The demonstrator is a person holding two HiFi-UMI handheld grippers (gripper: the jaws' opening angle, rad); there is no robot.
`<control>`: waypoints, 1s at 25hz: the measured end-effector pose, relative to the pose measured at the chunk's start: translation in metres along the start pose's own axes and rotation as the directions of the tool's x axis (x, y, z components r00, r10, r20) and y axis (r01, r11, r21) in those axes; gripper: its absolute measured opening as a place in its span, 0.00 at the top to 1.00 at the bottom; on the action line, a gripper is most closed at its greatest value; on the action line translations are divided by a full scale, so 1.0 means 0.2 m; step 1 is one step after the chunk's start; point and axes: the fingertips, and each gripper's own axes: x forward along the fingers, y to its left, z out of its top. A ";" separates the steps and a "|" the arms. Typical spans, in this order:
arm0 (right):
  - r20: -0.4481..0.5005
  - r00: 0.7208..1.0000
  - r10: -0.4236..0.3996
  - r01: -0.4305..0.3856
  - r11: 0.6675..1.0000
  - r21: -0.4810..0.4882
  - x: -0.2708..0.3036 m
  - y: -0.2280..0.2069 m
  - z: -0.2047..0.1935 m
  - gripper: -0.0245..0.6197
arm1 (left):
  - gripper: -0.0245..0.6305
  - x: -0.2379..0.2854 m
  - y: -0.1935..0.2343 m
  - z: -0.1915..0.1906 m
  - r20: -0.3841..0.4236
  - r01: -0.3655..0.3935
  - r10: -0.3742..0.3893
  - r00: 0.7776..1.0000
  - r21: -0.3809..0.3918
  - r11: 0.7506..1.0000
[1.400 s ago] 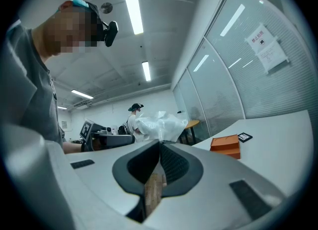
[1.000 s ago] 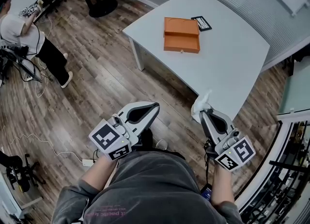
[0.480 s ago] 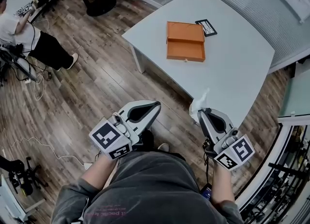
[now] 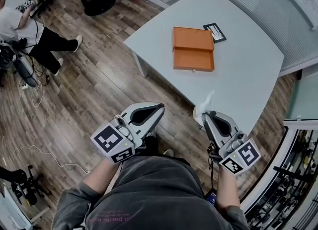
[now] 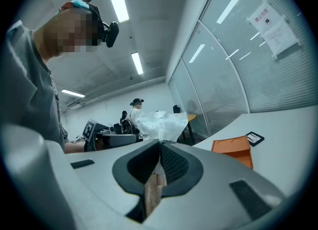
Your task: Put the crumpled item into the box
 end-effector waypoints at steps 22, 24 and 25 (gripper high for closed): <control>-0.005 0.999 -0.051 0.051 0.999 0.002 0.58 -0.12 0.15 0.95 | 0.94 0.05 0.56 0.23 -0.014 0.063 -0.063 0.998 0.018 0.998; -0.003 0.998 -0.057 0.057 0.998 -0.002 0.60 -0.13 0.16 0.95 | 0.94 0.05 0.59 0.23 -0.015 0.068 -0.068 0.998 0.019 0.997; -0.003 0.998 -0.060 0.060 0.998 -0.003 0.62 -0.13 0.16 0.95 | 0.94 0.05 0.60 0.24 -0.017 0.071 -0.071 0.997 0.020 0.997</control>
